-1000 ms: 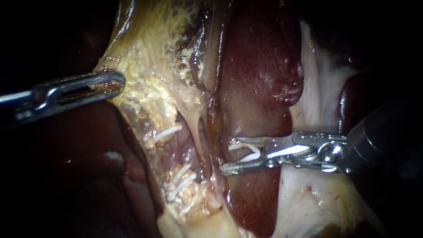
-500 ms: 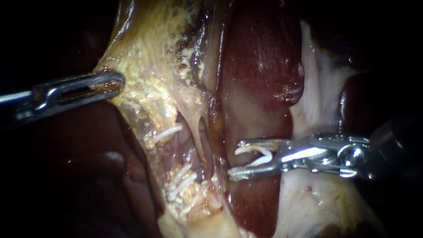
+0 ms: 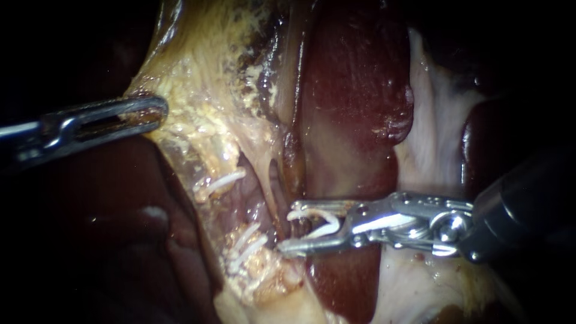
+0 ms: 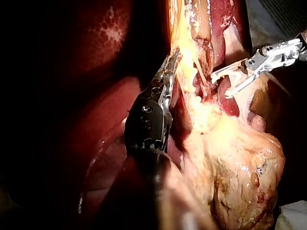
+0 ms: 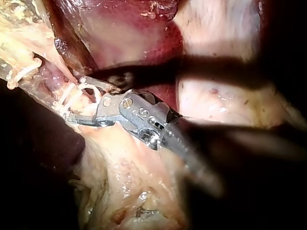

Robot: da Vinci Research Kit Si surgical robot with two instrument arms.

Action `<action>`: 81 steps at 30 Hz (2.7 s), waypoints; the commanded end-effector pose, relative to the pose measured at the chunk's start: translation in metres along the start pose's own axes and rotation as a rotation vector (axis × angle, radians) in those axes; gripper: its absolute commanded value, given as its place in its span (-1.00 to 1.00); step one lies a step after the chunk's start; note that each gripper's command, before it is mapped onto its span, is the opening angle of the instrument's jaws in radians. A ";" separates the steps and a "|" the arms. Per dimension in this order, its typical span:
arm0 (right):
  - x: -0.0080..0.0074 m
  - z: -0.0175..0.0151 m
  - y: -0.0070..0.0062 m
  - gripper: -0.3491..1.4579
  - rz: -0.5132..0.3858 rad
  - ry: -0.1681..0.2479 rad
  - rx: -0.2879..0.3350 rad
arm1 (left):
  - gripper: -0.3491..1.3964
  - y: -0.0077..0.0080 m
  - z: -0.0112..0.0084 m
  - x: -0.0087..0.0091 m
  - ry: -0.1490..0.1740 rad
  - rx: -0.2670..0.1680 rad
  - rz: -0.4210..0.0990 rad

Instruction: Clipping first clip right tube

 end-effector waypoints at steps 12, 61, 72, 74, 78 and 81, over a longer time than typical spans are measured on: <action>-0.0026 0.0018 0.0033 0.02 -0.005 -0.031 -0.020 | -1.00 -0.0004 -0.0002 0.0000 -0.003 -0.001 -0.001; -0.0045 0.0053 0.0014 -0.18 -0.021 0.011 0.436 | -1.00 -0.0005 -0.0004 -0.0001 -0.006 0.000 0.004; -0.0044 0.0072 0.0017 -0.22 -0.018 0.013 0.435 | -1.00 -0.0006 -0.0003 -0.0001 -0.006 -0.001 0.003; -0.0043 0.0072 0.0017 -0.24 -0.019 0.013 0.436 | -1.00 -0.0006 -0.0003 0.0000 -0.006 -0.001 0.003; -0.0041 0.0069 0.0018 -0.34 -0.018 0.013 0.436 | -1.00 -0.0007 -0.0003 0.0000 -0.006 -0.001 0.003; -0.0042 0.0067 0.0020 -0.65 -0.018 0.016 0.432 | -1.00 -0.0006 -0.0004 0.0000 -0.006 -0.001 0.003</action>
